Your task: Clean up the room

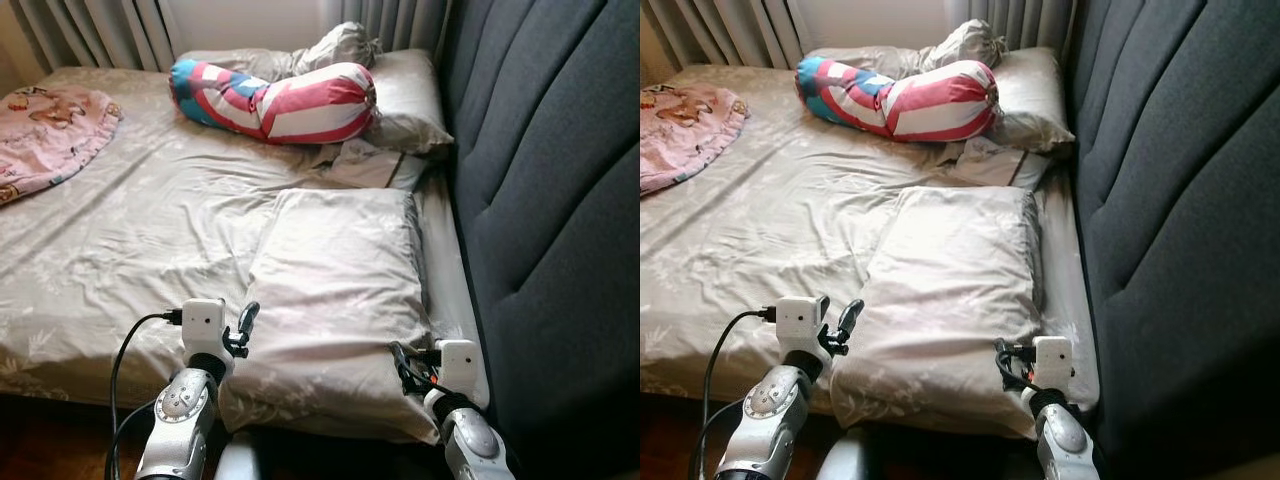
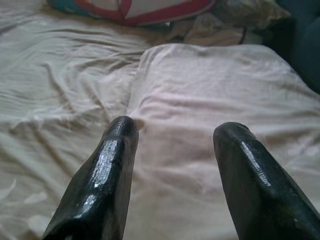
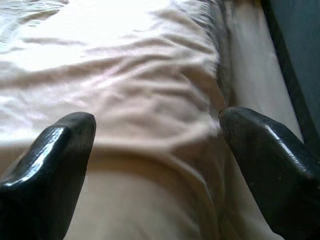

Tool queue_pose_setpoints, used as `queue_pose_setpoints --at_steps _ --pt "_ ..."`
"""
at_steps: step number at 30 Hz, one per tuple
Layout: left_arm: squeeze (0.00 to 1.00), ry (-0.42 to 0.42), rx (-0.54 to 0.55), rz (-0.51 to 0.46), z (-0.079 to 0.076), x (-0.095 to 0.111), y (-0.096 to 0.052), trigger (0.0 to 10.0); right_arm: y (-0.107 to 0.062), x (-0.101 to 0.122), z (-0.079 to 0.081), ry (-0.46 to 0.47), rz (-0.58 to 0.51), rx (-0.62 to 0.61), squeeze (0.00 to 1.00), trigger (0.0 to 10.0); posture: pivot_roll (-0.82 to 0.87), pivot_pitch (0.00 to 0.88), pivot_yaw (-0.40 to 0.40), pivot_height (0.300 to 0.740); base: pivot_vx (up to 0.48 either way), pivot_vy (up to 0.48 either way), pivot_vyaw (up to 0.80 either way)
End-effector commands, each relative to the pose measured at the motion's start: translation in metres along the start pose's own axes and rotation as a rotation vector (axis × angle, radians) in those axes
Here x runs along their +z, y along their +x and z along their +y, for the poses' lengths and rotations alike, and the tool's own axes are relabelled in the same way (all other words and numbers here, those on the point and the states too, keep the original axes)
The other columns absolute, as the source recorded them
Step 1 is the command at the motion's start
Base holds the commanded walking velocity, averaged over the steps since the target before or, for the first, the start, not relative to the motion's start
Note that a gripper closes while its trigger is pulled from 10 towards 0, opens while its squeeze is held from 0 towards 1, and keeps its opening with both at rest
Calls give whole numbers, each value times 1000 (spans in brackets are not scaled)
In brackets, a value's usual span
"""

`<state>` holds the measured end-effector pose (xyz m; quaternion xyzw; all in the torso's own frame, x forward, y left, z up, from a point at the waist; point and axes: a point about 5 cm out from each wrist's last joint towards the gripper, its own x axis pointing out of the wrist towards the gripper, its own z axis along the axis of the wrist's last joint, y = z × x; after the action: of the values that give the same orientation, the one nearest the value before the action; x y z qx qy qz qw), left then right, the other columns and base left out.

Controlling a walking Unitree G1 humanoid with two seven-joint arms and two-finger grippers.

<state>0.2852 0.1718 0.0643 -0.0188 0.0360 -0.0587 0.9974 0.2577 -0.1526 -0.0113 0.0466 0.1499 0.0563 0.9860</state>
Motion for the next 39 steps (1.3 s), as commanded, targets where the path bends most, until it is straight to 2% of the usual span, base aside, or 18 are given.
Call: queue_pose_setpoints --at_steps 1,10,16,18,26,27,32,35,36,37,38,39 --pt "0 3 6 11 3 -1 -1 10000 2 5 3 -12 -22 17 0 10000 -111 61 -25 651 337 0 800" --pt "0 8 2 17 2 -2 0 10000 2 5 2 5 -17 8 0 10000 -114 64 -26 651 338 0 60" --pt "0 -10 -24 18 0 2 4 10000 4 5 0 -14 9 -17 0 10000 -115 68 -26 651 0 0 0" --pt "0 -39 -29 16 1 6 9 10000 7 7 -2 1 11 -32 0 10000 -117 74 -27 651 0 0 0" --pt "0 -1 -81 42 1 14 27 10000 17 19 -6 32 19 -65 0 10000 -114 93 -24 651 0 0 0" --pt "0 -4 -79 40 0 16 33 10000 22 24 -8 44 22 -78 0 10000 -115 96 -24 651 0 0 0" --pt "0 -66 -55 58 -1 19 45 10000 32 37 -9 44 25 -83 0 10000 -124 117 -21 651 0 0 0" --pt "0 -79 -84 74 -5 20 51 10000 36 43 -10 61 29 -83 0 10000 -117 127 -24 651 0 0 0" --pt "537 -66 -115 86 -10 18 53 10000 38 43 -11 60 52 -86 200 10000 -113 142 -24 651 0 0 0" --pt "537 -52 -123 91 -12 17 53 10000 39 43 -11 55 66 -89 200 10000 -113 142 -24 651 0 0 0" --pt "1000 -45 -133 106 -15 15 55 10000 40 42 -13 34 99 -100 1000 10000 -114 154 -22 651 0 0 0" --pt "1000 -48 -133 112 -16 15 55 10000 40 42 -13 29 106 -104 1000 10000 -114 154 -22 651 0 0 0"
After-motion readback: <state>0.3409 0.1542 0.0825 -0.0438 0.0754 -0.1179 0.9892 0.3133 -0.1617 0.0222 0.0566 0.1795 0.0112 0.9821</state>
